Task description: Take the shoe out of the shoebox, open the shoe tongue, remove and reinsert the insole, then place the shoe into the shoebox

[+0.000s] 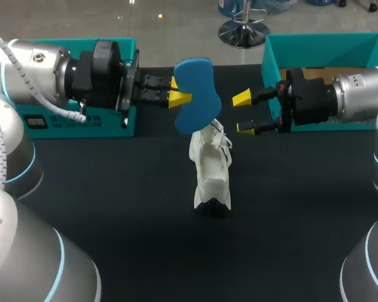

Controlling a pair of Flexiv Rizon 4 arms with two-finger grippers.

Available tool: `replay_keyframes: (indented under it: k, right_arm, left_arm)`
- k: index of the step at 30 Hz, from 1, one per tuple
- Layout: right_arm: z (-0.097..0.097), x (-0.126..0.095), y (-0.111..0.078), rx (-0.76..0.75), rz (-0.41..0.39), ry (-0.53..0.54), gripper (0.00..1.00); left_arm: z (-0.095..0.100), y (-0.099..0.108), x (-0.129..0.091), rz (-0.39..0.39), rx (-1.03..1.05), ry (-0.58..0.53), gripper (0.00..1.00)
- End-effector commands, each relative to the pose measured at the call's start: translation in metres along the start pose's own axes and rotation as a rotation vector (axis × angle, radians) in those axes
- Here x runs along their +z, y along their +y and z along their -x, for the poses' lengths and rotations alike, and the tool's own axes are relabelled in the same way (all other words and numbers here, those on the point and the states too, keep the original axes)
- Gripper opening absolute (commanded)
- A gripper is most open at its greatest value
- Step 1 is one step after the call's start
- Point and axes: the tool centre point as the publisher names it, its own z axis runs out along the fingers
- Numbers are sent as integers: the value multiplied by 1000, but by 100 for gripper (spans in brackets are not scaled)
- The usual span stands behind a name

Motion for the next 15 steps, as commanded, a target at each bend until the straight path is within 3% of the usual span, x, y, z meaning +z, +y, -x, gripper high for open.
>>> replay_keyframes:
  k: [1, 4, 15]
  right_arm:
    - [0, 1, 0, 0, 1, -1, 100]
    - [0, 1, 0, 0, 1, -1, 100]
    - [0, 1, 0, 0, 1, -1, 100]
  left_arm:
    - [8, 17, 7, -54, 473, 60, 0]
    - [9, 25, 7, -39, 572, 75, 0]
    - [9, 27, 7, -28, 543, 80, 0]
